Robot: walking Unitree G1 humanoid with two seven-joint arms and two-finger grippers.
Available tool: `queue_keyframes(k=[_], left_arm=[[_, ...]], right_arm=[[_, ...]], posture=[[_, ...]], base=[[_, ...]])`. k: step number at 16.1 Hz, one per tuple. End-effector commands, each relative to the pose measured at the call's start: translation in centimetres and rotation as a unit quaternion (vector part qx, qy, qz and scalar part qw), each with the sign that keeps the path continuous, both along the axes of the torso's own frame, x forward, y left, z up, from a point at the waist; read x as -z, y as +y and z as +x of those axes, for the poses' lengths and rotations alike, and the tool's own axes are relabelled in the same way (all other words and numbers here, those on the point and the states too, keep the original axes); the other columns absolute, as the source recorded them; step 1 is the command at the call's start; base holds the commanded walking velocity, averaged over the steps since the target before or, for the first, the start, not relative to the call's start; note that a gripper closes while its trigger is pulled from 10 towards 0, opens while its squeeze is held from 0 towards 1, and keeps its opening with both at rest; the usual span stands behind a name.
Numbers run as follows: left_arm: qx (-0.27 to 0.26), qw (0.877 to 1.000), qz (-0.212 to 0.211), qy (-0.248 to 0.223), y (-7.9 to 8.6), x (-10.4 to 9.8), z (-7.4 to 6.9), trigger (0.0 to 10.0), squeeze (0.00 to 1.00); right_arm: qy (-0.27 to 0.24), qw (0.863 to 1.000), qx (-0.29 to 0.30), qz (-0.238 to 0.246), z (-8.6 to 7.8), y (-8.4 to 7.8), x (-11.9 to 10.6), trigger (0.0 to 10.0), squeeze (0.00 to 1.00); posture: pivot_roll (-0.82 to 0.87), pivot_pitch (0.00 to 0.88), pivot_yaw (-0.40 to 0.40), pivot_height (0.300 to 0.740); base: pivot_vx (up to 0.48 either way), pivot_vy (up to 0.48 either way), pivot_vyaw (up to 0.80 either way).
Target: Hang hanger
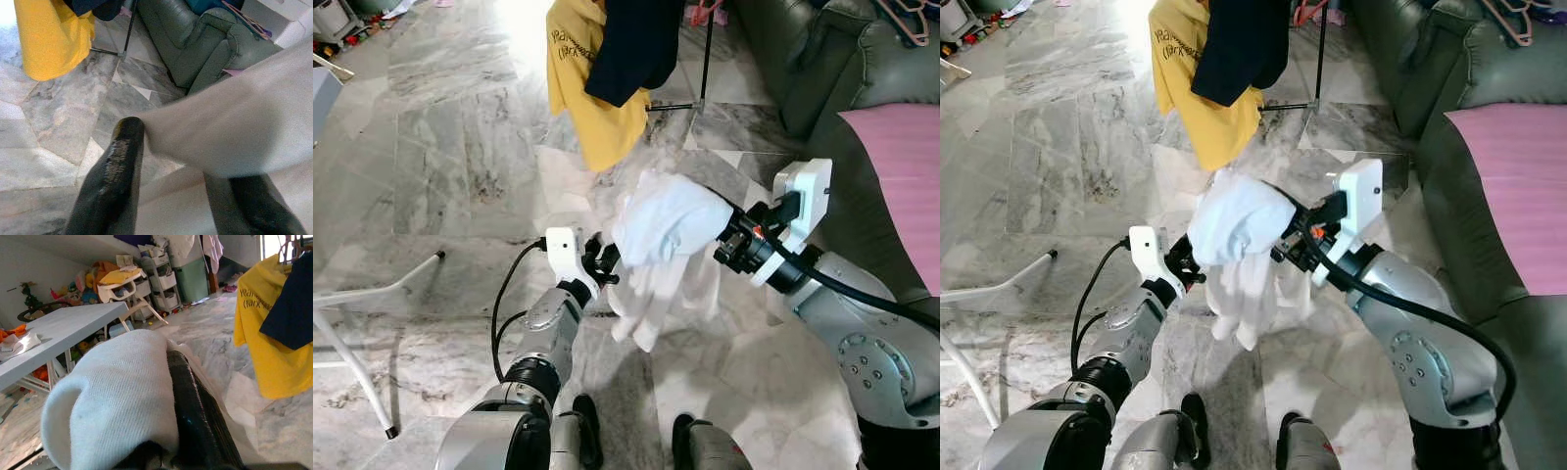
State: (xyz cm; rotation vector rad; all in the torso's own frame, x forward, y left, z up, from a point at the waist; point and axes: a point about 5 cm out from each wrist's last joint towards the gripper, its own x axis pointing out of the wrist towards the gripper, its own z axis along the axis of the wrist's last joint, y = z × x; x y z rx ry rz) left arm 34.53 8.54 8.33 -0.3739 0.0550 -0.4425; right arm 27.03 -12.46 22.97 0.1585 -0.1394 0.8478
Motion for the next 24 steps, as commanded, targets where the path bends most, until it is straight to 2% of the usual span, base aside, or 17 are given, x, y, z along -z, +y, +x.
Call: queue_keyframes(k=[1, 6, 7, 10, 13, 16, 17, 18, 19, 22, 23, 24], left_arm=[[0.000, 1.000, -0.005, 0.003, 0.1, 0.2, -0.1, 0.0, 0.00], [0.000, 1.000, -0.007, -0.007, 0.6, 0.0, 0.0, 0.0, 0.00], [-0.006, 1.000, -0.001, -0.010, 1.2, 0.0, 0.0, 0.0, 0.00], [-0.012, 1.000, 0.005, -0.016, 1.7, -0.1, 0.0, 0.0, 0.00], [-0.020, 0.999, 0.008, -0.026, 2.6, -0.3, 0.0, 0.0, 0.00], [-0.034, 0.999, 0.012, -0.034, 3.8, -0.6, 0.1, 0.0, 0.00], [-0.042, 0.997, 0.029, -0.051, 4.9, -1.1, 0.3, 0.0, 0.00], [-0.047, 0.997, 0.041, -0.055, 5.3, -1.1, 0.1, 0.0, 0.00], [-0.039, 0.995, 0.062, -0.061, 6.0, -0.9, -0.4, 0.0, 0.00], [0.004, 0.990, 0.121, -0.068, 7.0, 0.1, -2.0, 0.0, 0.00], [0.005, 0.990, 0.124, -0.065, 7.3, 0.2, -2.2, 0.0, 0.00], [0.019, 0.990, 0.133, -0.053, 7.9, 0.6, -3.0, 0.0, 0.00]], right_arm=[[-0.014, 1.000, -0.025, 0.003, -0.8, 0.5, -0.5, 0.0, 0.00], [0.008, 1.000, 0.001, -0.002, 0.1, -0.2, 1.1, 0.0, 0.00], [0.015, 1.000, 0.020, -0.014, 0.9, -0.8, 1.9, 0.0, 0.00], [0.010, 0.998, 0.052, -0.017, 1.9, -1.2, 2.5, 0.0, 0.00], [0.019, 0.998, 0.057, -0.012, 2.1, -0.1, 4.7, 0.0, 0.00], [0.013, 0.998, 0.058, -0.021, 2.9, 1.1, 5.6, 0.0, 0.00], [-0.002, 0.996, 0.075, -0.054, 3.8, 1.3, 5.7, 0.0, 0.00], [-0.009, 0.993, 0.096, -0.075, 4.4, 0.9, 6.0, 0.0, 0.00], [-0.021, 0.985, 0.139, -0.099, 5.4, 0.5, 6.2, 0.0, 0.00], [-0.036, 0.974, 0.209, -0.080, 6.4, -0.1, 5.3, 0.0, 0.00], [-0.040, 0.973, 0.214, -0.079, 6.5, -0.1, 5.2, 0.0, 0.00], [-0.048, 0.965, 0.241, -0.097, 6.8, -0.3, 5.9, 0.0, 0.00]], posture=[[-0.30, 0.230, 0.049, 0.740], [-0.27, 0.234, 0.047, 0.740], [-0.24, 0.245, 0.044, 0.740], [-0.21, 0.250, 0.046, 0.740], [-0.17, 0.260, 0.050, 0.740], [-0.14, 0.239, 0.025, 0.740], [-0.09, 0.235, 0.018, 0.740], [-0.08, 0.245, 0.026, 0.740], [-0.08, 0.257, 0.021, 0.740], [-0.04, 0.259, 0.003, 0.740], [-0.04, 0.259, 0.004, 0.740], [-0.03, 0.256, -0.001, 0.740]], base=[[0.000, 0.000, 0.00], [0.000, 0.000, 0.00], [0.000, 0.000, 0.00], [0.000, 0.000, 0.00], [0.000, 0.000, 0.00], [0.000, 0.000, 0.00], [0.000, 0.000, 0.00], [0.000, 0.000, 0.00], [0.000, 0.000, 0.00], [0.000, 0.000, 0.00], [0.000, 0.000, 0.00], [0.000, 0.000, 0.00]])
